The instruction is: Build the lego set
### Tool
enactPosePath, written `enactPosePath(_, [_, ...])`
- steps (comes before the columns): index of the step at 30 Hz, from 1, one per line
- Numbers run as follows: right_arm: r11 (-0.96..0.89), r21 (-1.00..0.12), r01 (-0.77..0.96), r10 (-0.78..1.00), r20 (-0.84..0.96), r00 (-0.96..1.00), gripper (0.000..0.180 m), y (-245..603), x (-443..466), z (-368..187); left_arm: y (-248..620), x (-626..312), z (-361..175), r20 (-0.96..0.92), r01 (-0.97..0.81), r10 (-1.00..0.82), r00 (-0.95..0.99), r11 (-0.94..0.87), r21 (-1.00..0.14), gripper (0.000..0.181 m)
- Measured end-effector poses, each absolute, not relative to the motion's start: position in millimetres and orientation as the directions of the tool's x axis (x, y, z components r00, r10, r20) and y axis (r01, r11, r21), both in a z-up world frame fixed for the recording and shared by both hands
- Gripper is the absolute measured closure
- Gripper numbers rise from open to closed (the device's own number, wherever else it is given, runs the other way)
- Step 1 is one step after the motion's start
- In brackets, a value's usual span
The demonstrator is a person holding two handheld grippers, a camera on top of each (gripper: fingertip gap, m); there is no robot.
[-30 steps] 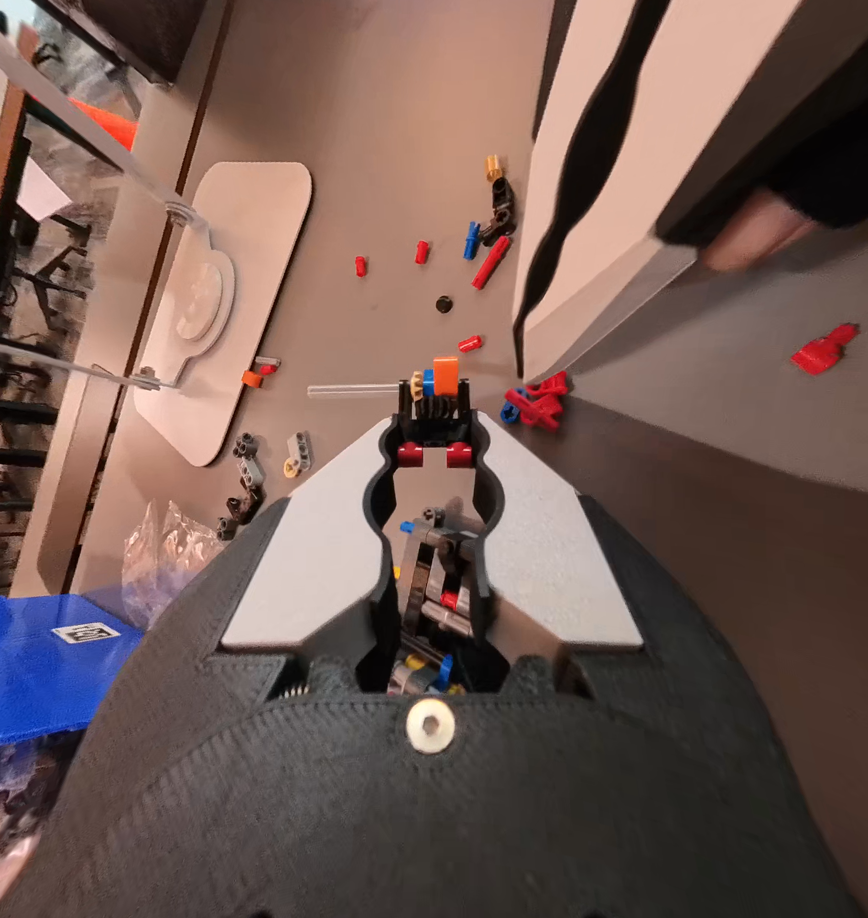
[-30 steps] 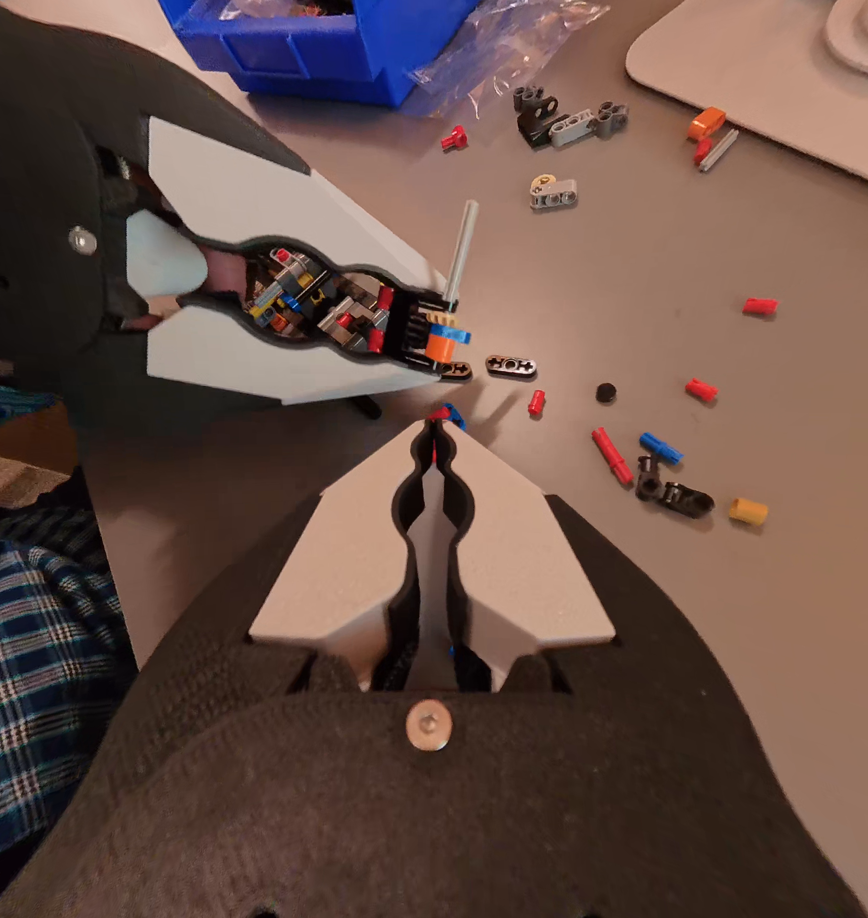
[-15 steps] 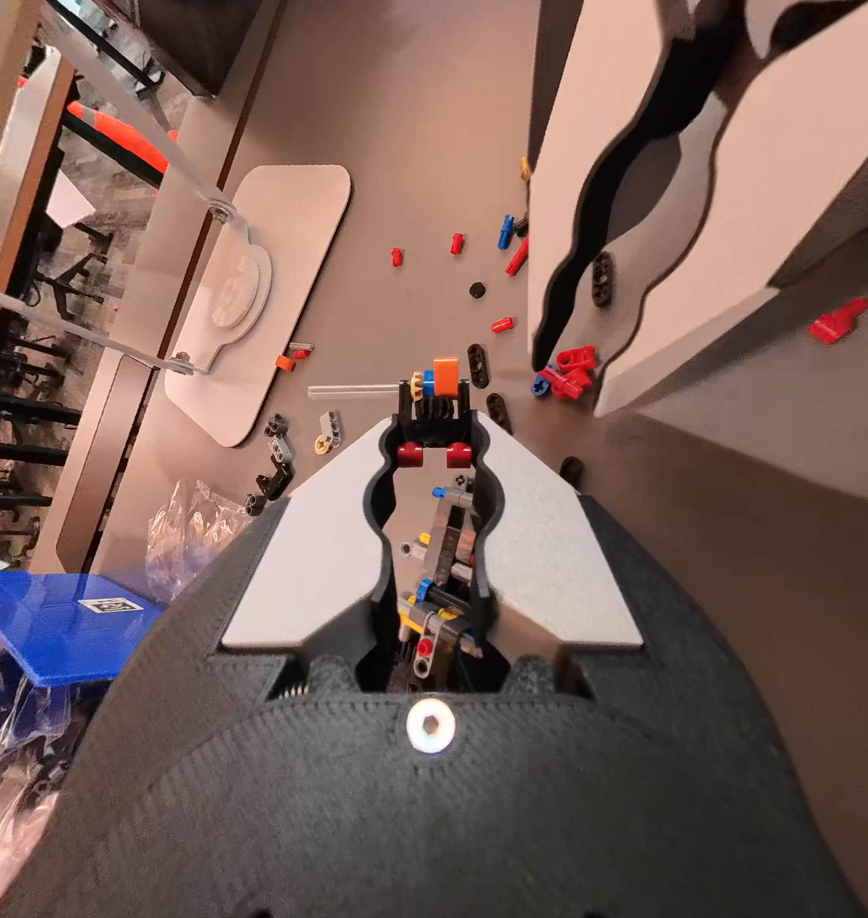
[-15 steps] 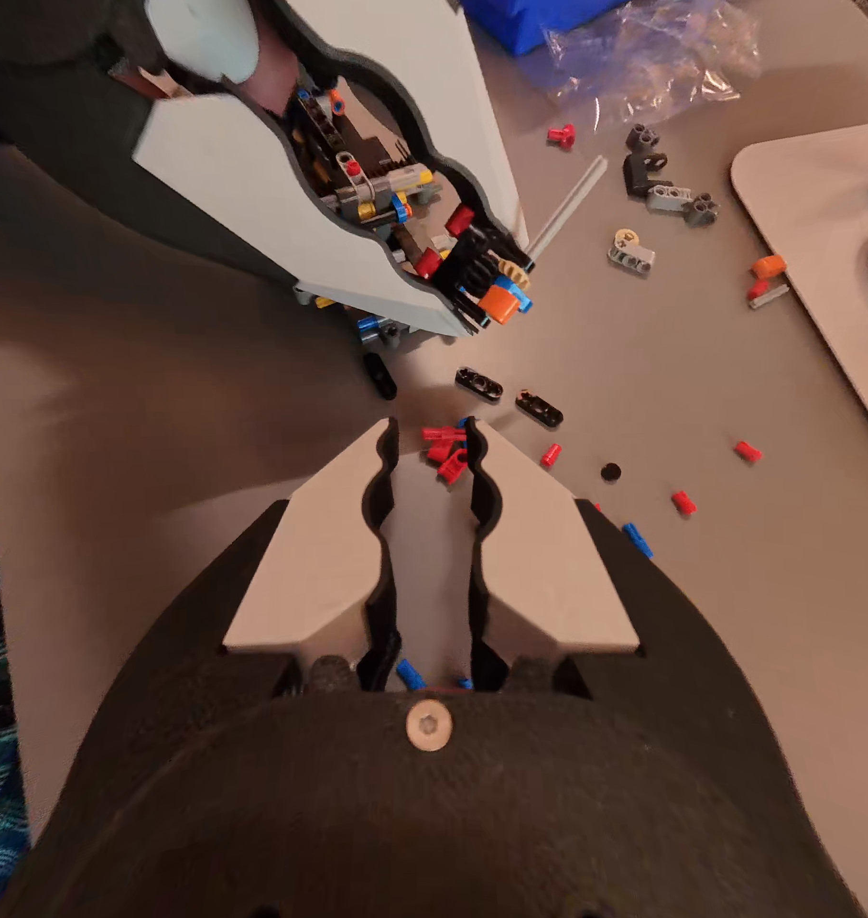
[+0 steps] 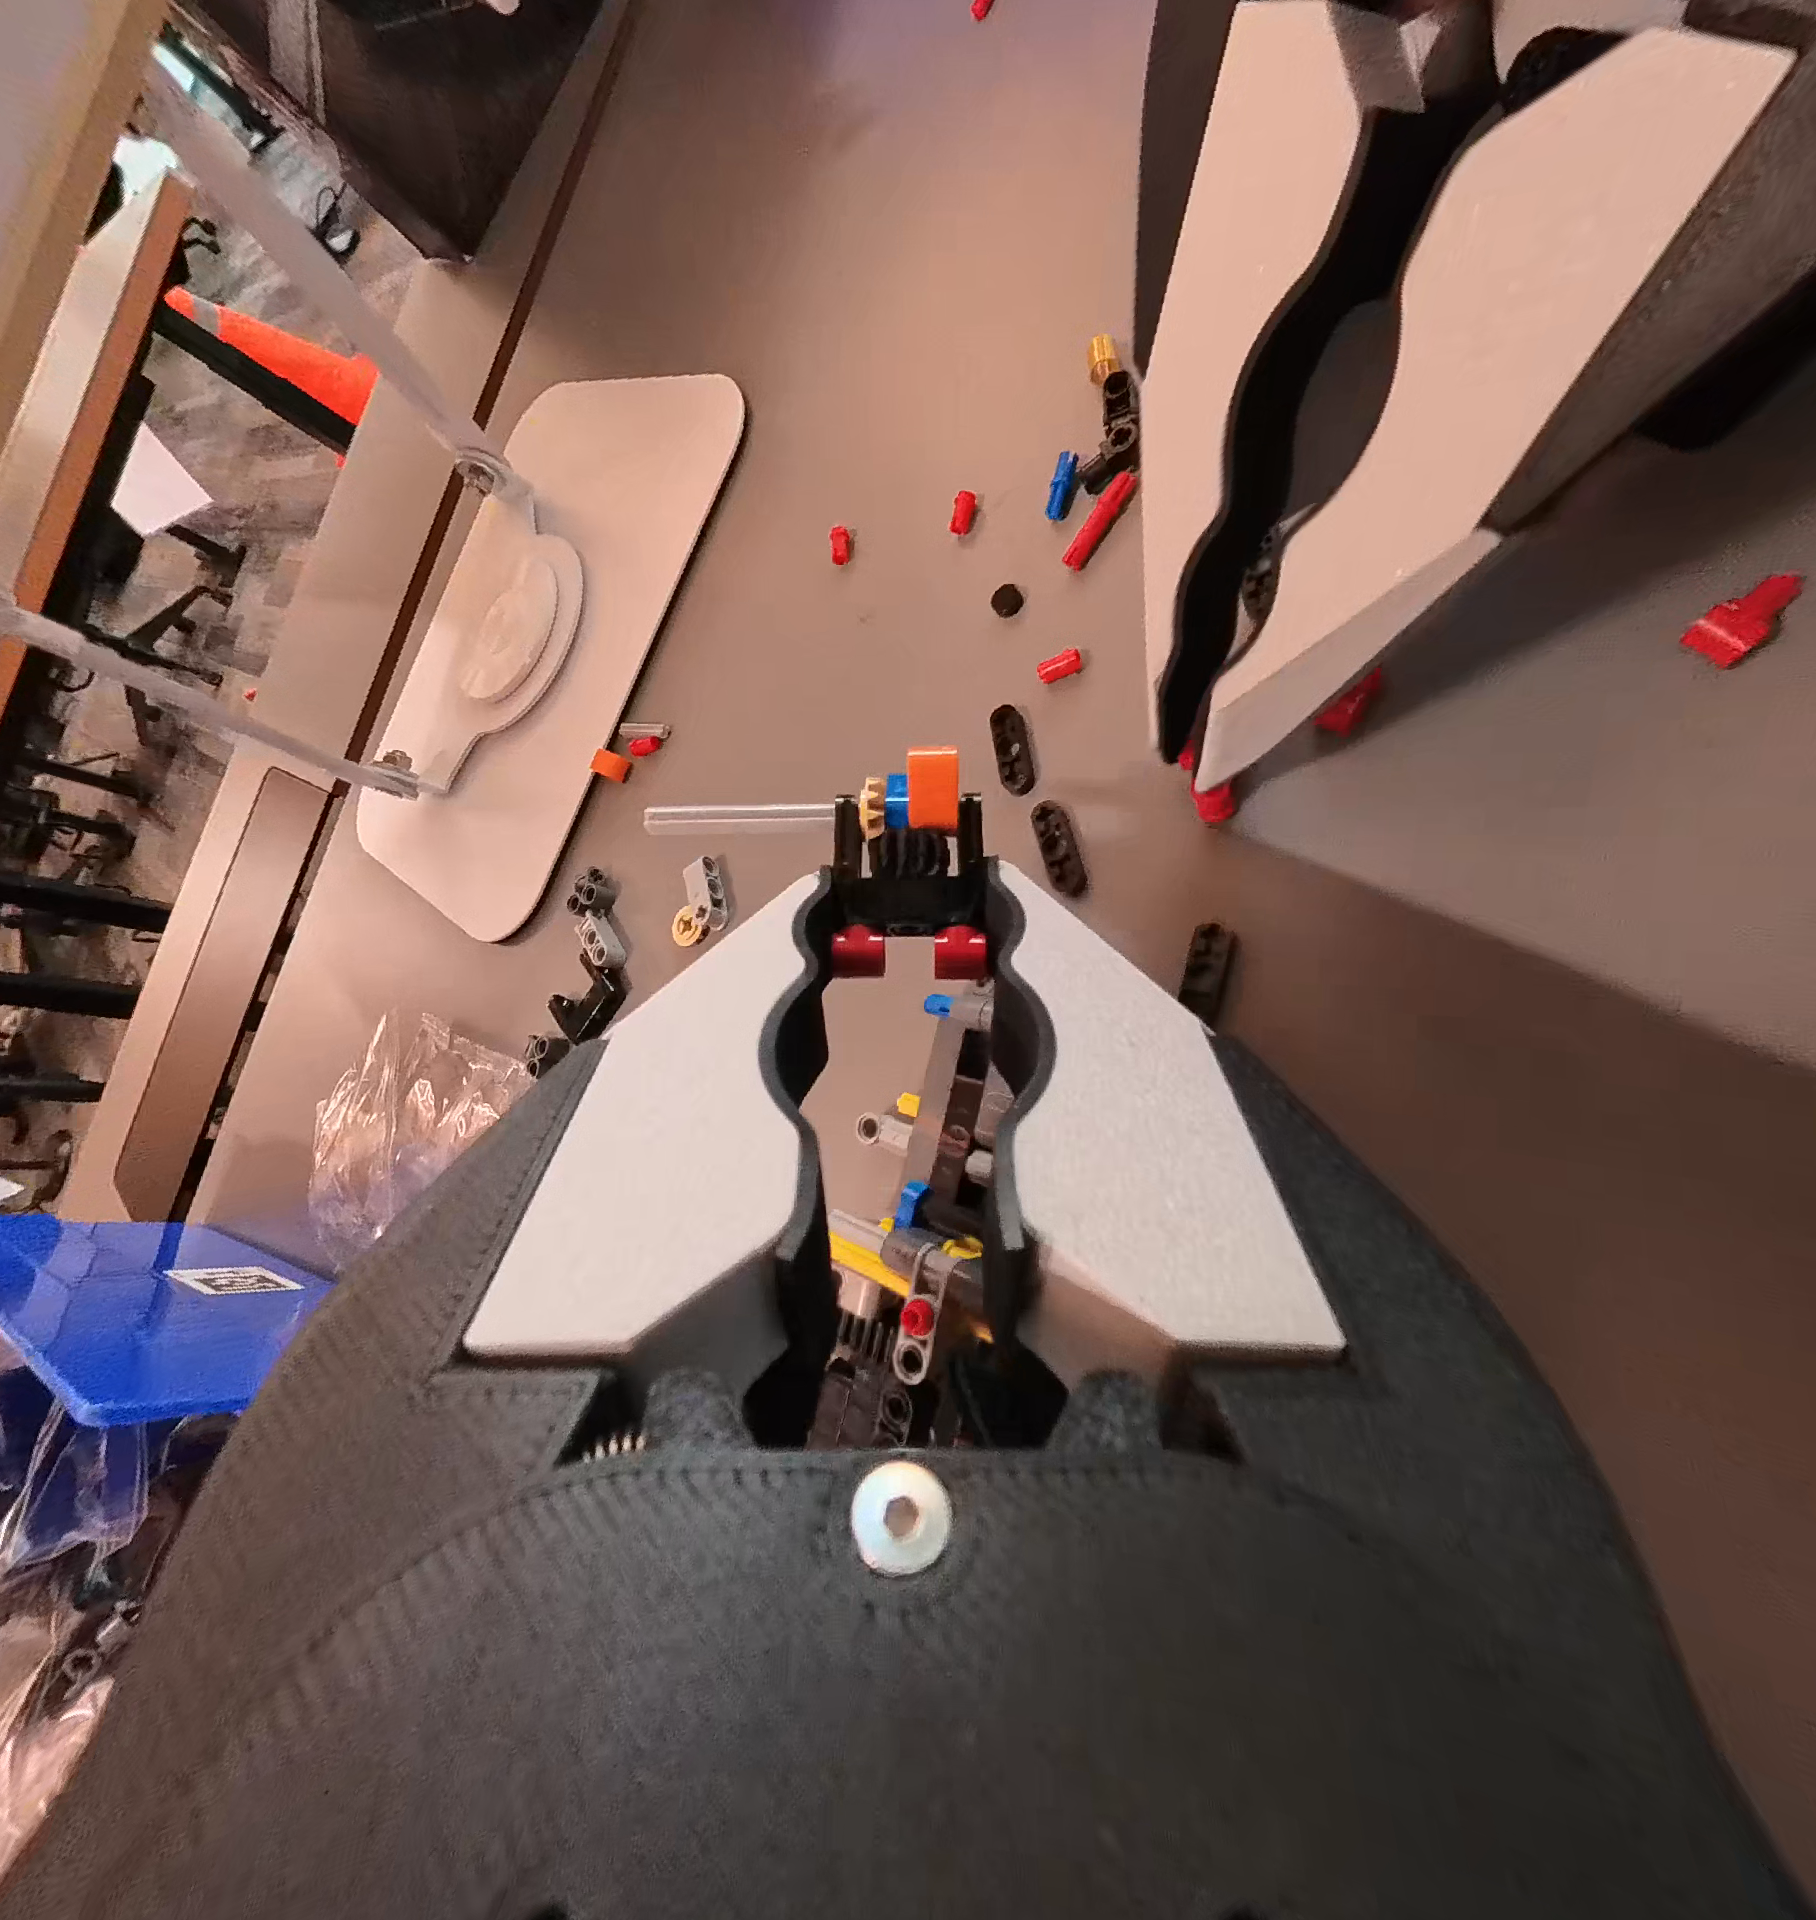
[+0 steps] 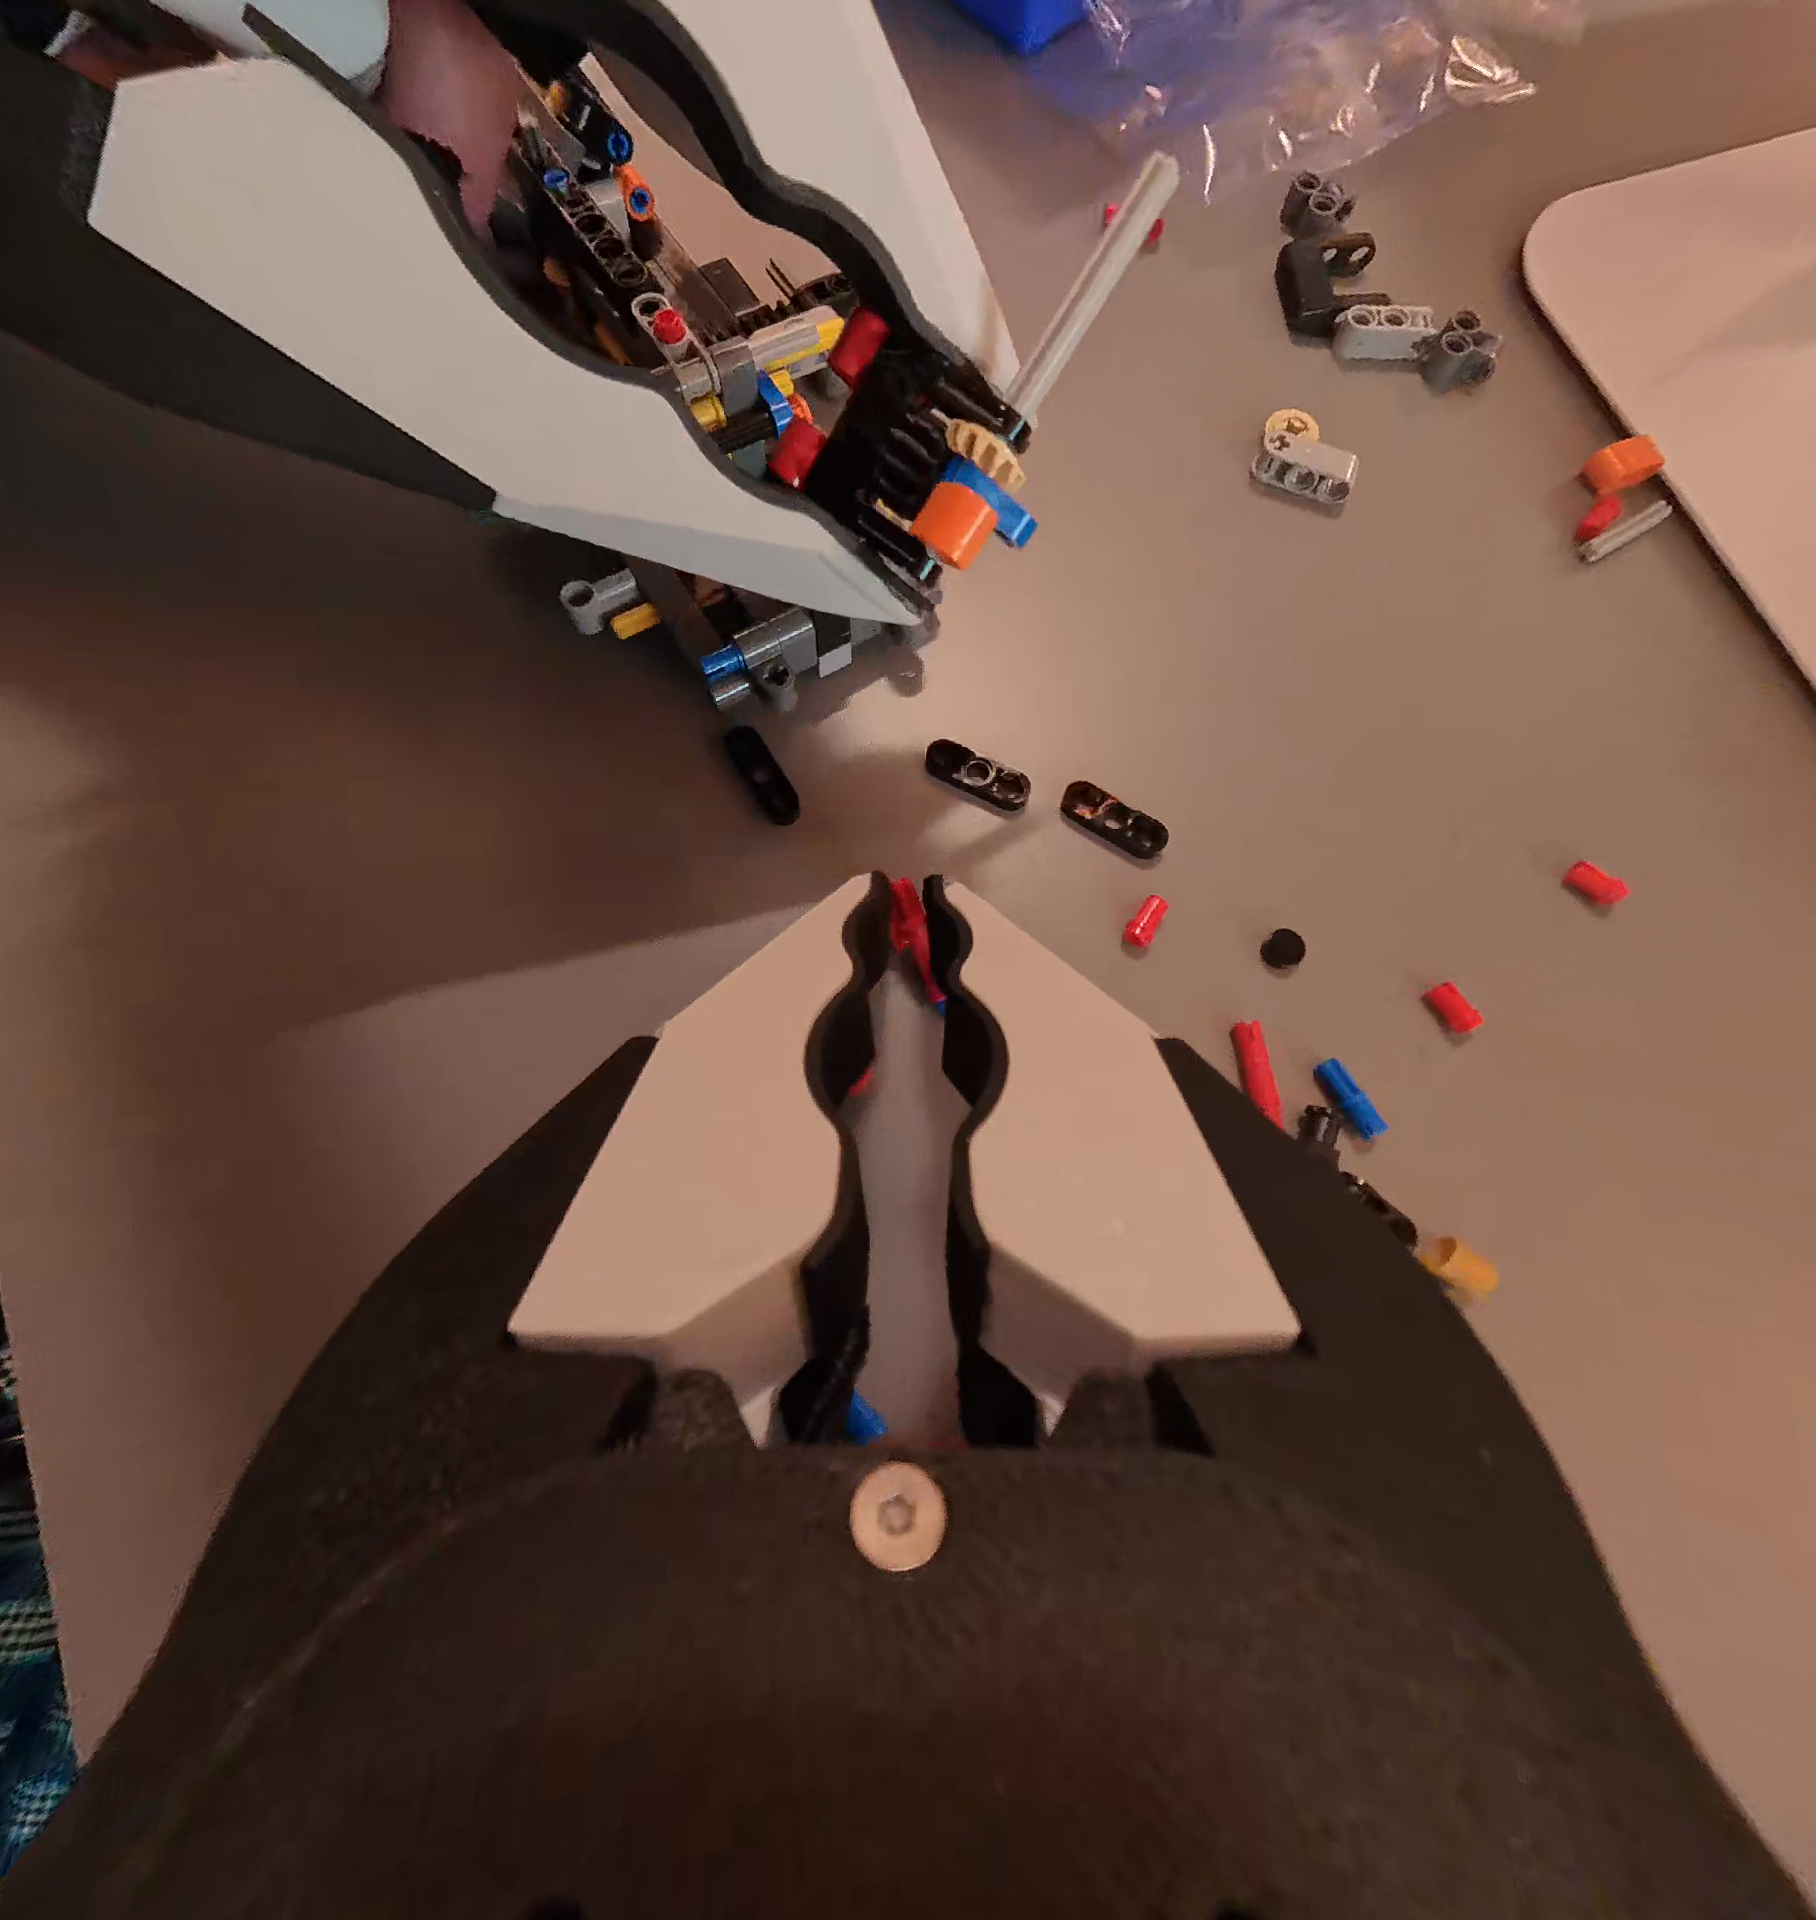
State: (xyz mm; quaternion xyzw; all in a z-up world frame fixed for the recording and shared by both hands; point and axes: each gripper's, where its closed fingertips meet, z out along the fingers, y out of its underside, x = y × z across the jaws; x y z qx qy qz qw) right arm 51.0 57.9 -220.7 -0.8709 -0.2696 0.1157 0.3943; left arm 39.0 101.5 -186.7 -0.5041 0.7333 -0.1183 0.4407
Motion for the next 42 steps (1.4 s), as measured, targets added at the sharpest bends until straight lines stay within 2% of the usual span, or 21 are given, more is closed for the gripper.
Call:
enactPosePath(1, [-0.546, -0.755, 0.362, 0.556, -0.004, 0.831, 0.177, 58, 52, -219, 102, 39, -186, -0.529, -0.634, -0.842, -0.103, 0.465, -0.618, 0.156])
enactPosePath(6, [-0.547, -0.796, 0.258, 0.538, -0.098, 0.838, 0.179, 62, 55, -205, 105, 38, -185, -0.520, -0.629, -0.848, -0.105, 0.462, -0.625, 0.156])
enactPosePath(11, [-0.610, -0.753, 0.249, 0.500, -0.121, 0.857, 0.179, 61, 66, -212, 101, 39, -187, -0.504, -0.627, -0.855, -0.120, 0.459, -0.630, 0.156])
enactPosePath(19, [-0.630, -0.688, 0.360, 0.527, -0.039, 0.849, 0.170, 46, 76, -214, 100, 41, -187, -0.501, -0.614, -0.855, -0.132, 0.468, -0.636, 0.156])
enactPosePath(28, [-0.573, -0.591, 0.568, 0.668, 0.066, 0.742, 0.171, 37, 65, -216, 103, 39, -184, -0.491, -0.602, -0.861, -0.133, 0.463, -0.651, 0.156])
enactPosePath(31, [-0.582, -0.597, 0.552, 0.678, 0.017, 0.735, 0.172, 40, 57, -217, 103, 39, -183, -0.486, -0.599, -0.864, -0.131, 0.460, -0.655, 0.156])
enactPosePath(35, [-0.616, -0.523, 0.590, 0.686, 0.013, 0.728, 0.174, 38, 58, -231, 101, 38, -183, -0.484, -0.592, -0.865, -0.134, 0.462, -0.660, 0.156])
enactPosePath(39, [-0.615, -0.524, 0.590, 0.692, 0.002, 0.722, 0.179, 38, 55, -232, 100, 39, -182, -0.479, -0.586, -0.867, -0.136, 0.461, -0.667, 0.156])
enactPosePath(42, [-0.625, -0.567, 0.537, 0.669, -0.034, 0.742, 0.179, 42, 55, -226, 102, 38, -181, -0.474, -0.585, -0.871, -0.131, 0.454, -0.672, 0.156])
